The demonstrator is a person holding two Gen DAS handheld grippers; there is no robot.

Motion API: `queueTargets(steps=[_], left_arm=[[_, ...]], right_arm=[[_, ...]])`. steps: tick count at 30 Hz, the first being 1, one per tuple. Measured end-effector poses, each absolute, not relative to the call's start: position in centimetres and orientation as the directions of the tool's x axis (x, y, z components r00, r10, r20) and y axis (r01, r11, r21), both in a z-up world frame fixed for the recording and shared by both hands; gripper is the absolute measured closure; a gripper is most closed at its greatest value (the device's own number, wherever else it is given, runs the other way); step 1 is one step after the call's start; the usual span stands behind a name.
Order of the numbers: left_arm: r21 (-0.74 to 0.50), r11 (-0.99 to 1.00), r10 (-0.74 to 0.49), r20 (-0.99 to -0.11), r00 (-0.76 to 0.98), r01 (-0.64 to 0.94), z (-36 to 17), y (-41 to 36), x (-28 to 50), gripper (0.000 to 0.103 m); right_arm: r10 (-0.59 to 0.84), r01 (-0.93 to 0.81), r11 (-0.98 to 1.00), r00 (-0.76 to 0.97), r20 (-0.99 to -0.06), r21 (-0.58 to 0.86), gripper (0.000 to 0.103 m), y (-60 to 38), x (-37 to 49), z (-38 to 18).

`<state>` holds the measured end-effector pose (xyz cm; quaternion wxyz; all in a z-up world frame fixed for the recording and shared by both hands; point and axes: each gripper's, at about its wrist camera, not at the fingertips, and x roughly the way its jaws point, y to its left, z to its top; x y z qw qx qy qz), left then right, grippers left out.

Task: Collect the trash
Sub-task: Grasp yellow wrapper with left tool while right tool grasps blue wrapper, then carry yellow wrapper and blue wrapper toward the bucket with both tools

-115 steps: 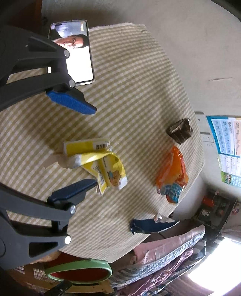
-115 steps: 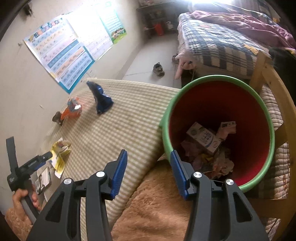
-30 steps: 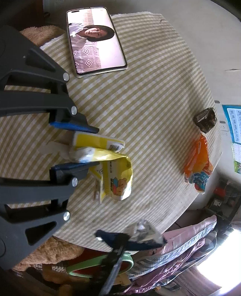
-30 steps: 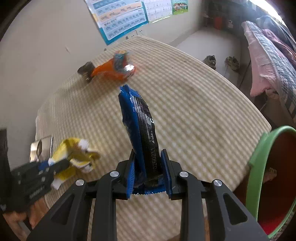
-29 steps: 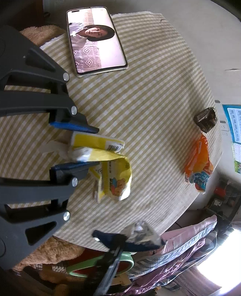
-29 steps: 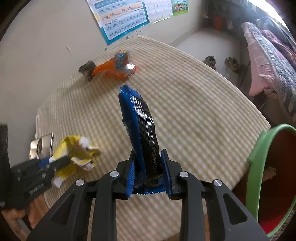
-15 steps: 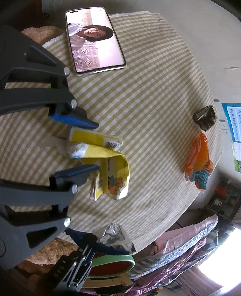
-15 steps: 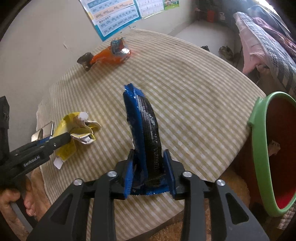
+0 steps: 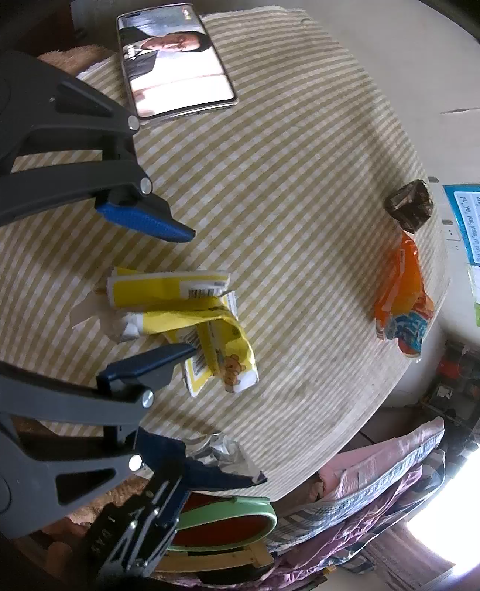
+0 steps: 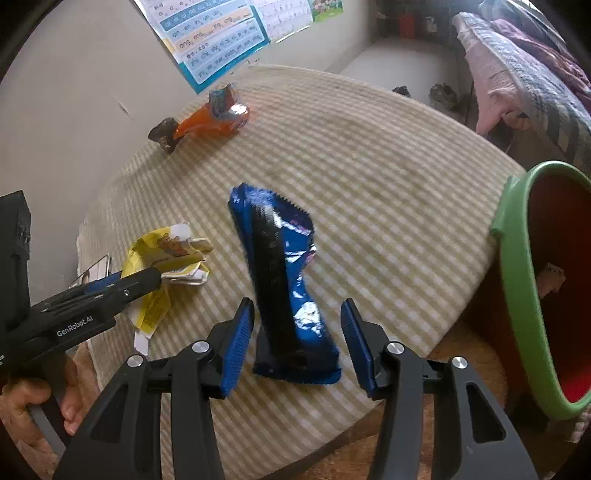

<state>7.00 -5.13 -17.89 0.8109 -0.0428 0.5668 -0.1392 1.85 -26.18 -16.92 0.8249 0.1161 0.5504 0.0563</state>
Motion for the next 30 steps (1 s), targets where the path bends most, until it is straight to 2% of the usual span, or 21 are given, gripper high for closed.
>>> queueTargets(steps=[10, 12, 14, 16, 20, 30], left_arm=[[-0.271, 0.939, -0.326, -0.898, 0.294, 0.212, -17.9, -6.1, 6.3, 0.049], [-0.276, 0.938, -0.33, -0.898, 0.292, 0.212, -17.9, -6.3, 6.3, 0.049], [-0.277, 0.937, -0.332, -0.898, 0.29, 0.215, -18.0, -6.4, 6.2, 0.049], [-0.286, 0.933, -0.34, -0.897, 0.282, 0.218, -18.0, -6.5, 6.1, 0.052], [-0.312, 0.921, -0.368, -0.893, 0.258, 0.234, -18.1, -7.1, 5.8, 0.065], [-0.296, 0.933, -0.351, -0.877, 0.328, 0.207, -16.2, -6.6, 5.6, 0.067]], right_arm=[[0.233, 0.03, 0.965, 0.359, -0.904, 0.26, 0.055, -25.1, 2.3, -18.2], [0.224, 0.039, 0.966, 0.36, -0.905, 0.255, 0.057, -25.4, 2.3, -18.2], [0.232, 0.052, 0.962, 0.355, -0.906, 0.267, 0.067, -25.8, 2.3, -18.4], [0.241, 0.057, 0.959, 0.354, -0.904, 0.278, 0.069, -25.9, 2.2, -18.5], [0.227, 0.057, 0.961, 0.388, -0.893, 0.269, 0.071, -25.9, 1.9, -17.7], [0.19, 0.097, 0.959, 0.482, -0.855, 0.268, 0.071, -27.3, 1.5, -15.4]])
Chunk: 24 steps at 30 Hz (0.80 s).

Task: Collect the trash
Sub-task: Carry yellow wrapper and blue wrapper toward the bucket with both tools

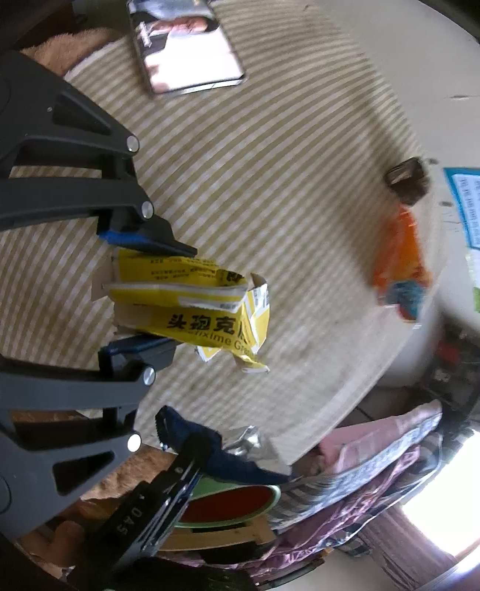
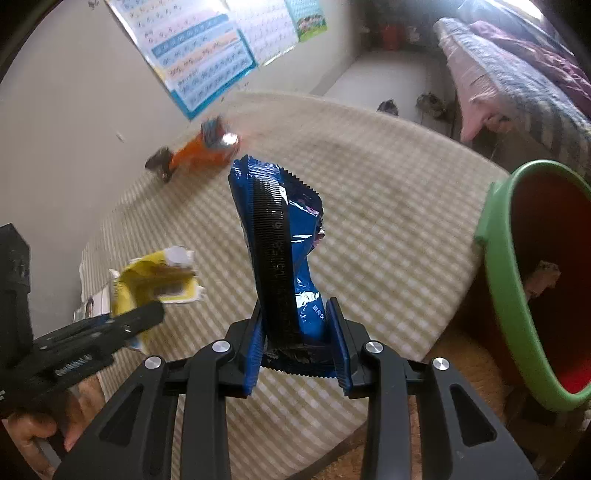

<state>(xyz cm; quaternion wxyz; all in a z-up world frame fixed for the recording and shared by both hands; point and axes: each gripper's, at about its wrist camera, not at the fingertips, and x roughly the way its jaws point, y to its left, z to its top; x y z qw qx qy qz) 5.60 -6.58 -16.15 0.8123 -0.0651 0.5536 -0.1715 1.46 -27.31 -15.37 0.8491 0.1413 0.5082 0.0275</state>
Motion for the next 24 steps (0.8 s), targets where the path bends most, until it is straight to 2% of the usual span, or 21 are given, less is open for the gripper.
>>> queueTargets(steps=[9, 24], left_arm=[[-0.247, 0.942, -0.324, -0.844, 0.427, 0.227, -12.5, -7.0, 5.5, 0.067], [-0.205, 0.949, -0.303, -0.805, 0.511, 0.24, -9.9, -7.7, 4.6, 0.067]], right_arm=[[0.194, 0.086, 0.956, 0.533, -0.824, 0.28, 0.071, -27.4, 1.1, -13.3], [0.196, 0.1, 0.946, 0.584, -0.788, 0.309, 0.071, -28.8, 0.1, -11.1]])
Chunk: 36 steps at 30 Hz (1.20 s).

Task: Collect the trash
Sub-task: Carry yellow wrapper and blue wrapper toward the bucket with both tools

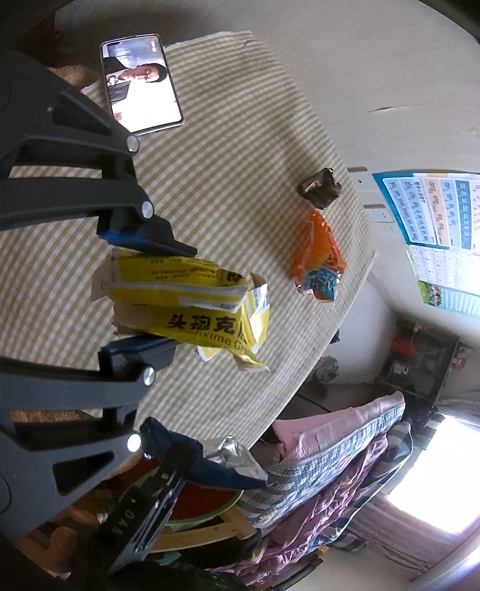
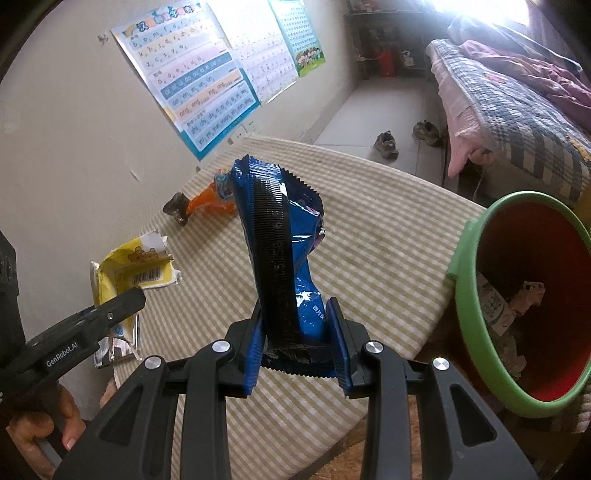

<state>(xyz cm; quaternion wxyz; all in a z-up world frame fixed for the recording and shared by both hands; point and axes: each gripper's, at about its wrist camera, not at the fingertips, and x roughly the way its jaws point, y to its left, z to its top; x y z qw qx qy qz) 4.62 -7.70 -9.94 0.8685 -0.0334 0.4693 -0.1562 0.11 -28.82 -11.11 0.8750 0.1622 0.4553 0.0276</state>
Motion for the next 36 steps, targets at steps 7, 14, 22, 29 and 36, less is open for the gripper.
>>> queueTargets(steps=[7, 14, 22, 29, 36], left_arm=[[-0.19, 0.945, -0.305, -0.805, 0.509, 0.265, -9.7, -8.9, 4.2, 0.067], [-0.18, 0.942, -0.307, -0.803, 0.511, 0.284, -9.4, -9.9, 4.0, 0.066], [-0.17, 0.932, -0.32, -0.801, 0.506, 0.321, -9.2, -11.5, 3.7, 0.066], [-0.162, 0.925, -0.326, -0.804, 0.497, 0.343, -9.0, -12.8, 3.4, 0.066], [-0.192, 0.894, -0.384, -0.796, 0.469, 0.406, -8.3, -16.2, 3.1, 0.066]], right_arm=[[0.18, 0.131, 0.941, 0.585, -0.791, 0.311, 0.071, -30.4, -0.6, -11.3], [0.157, 0.172, 0.933, 0.593, -0.79, 0.315, 0.071, -32.2, -1.4, -11.3], [0.147, 0.205, 0.922, 0.599, -0.787, 0.328, 0.071, -33.5, -1.9, -11.4], [0.145, 0.223, 0.912, 0.608, -0.78, 0.343, 0.071, -34.5, -2.2, -11.4], [0.131, 0.251, 0.895, 0.641, -0.756, 0.368, 0.071, -36.4, -3.0, -10.6]])
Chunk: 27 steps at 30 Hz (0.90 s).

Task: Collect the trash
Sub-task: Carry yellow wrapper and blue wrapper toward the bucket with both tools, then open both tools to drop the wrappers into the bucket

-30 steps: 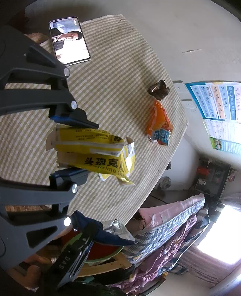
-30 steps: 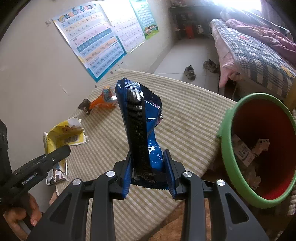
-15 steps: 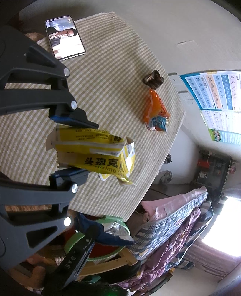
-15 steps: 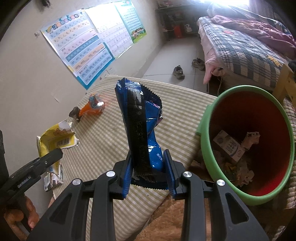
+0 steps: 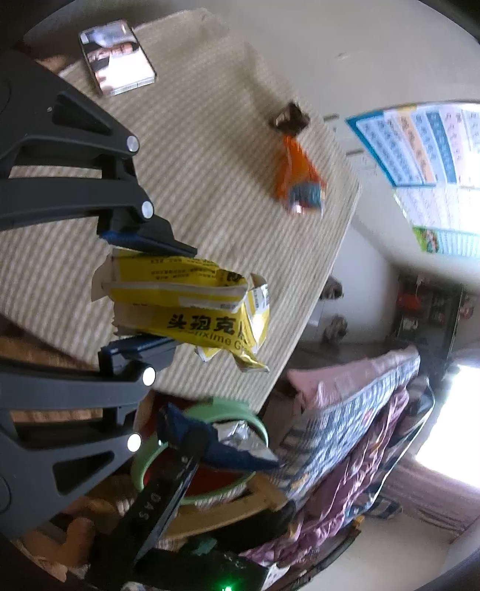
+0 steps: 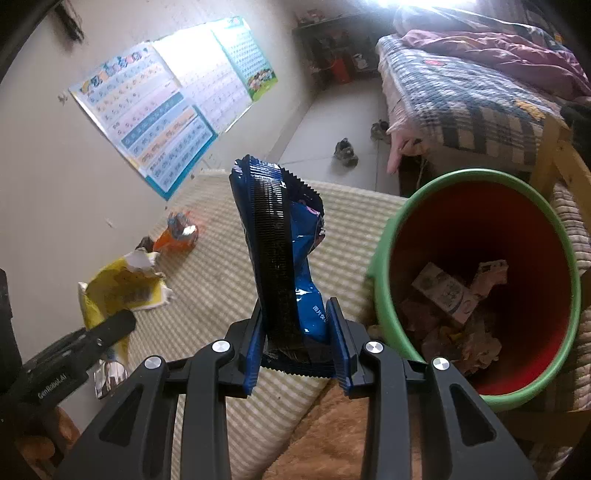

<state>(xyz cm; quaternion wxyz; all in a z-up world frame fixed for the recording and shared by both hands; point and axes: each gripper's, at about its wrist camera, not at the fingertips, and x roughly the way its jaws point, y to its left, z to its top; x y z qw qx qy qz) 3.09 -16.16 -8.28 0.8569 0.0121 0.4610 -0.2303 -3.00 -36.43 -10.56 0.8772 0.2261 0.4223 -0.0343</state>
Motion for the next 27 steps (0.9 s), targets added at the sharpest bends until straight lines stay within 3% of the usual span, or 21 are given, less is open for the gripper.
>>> queueTargets(steps=[14, 16, 18, 21, 27], left_arm=[[-0.246, 0.742, -0.523, -0.795, 0.308, 0.624, -8.5, -29.3, 1.9, 0.066], [-0.231, 0.719, -0.529, -0.794, 0.3, 0.656, -8.5, -31.3, 1.3, 0.061], [-0.223, 0.703, -0.539, -0.787, 0.301, 0.675, -8.3, -32.2, 0.8, 0.04], [-0.224, 0.689, -0.561, -0.767, 0.312, 0.689, -8.0, -32.7, 0.2, 0.025], [-0.238, 0.736, -0.535, -0.778, 0.329, 0.634, -8.6, -29.2, 1.4, 0.023]], right_arm=[[-0.084, 0.485, 0.819, 0.631, -0.771, 0.307, 0.07, -45.8, -8.4, -10.1], [-0.111, 0.532, 0.79, 0.614, -0.782, 0.306, 0.07, -47.1, -9.5, -10.5], [-0.116, 0.556, 0.769, 0.606, -0.787, 0.315, 0.069, -48.0, -10.3, -10.8], [-0.131, 0.582, 0.75, 0.596, -0.792, 0.315, 0.054, -48.4, -10.8, -11.0], [-0.16, 0.573, 0.768, 0.605, -0.78, 0.287, 0.051, -47.1, -10.3, -10.3]])
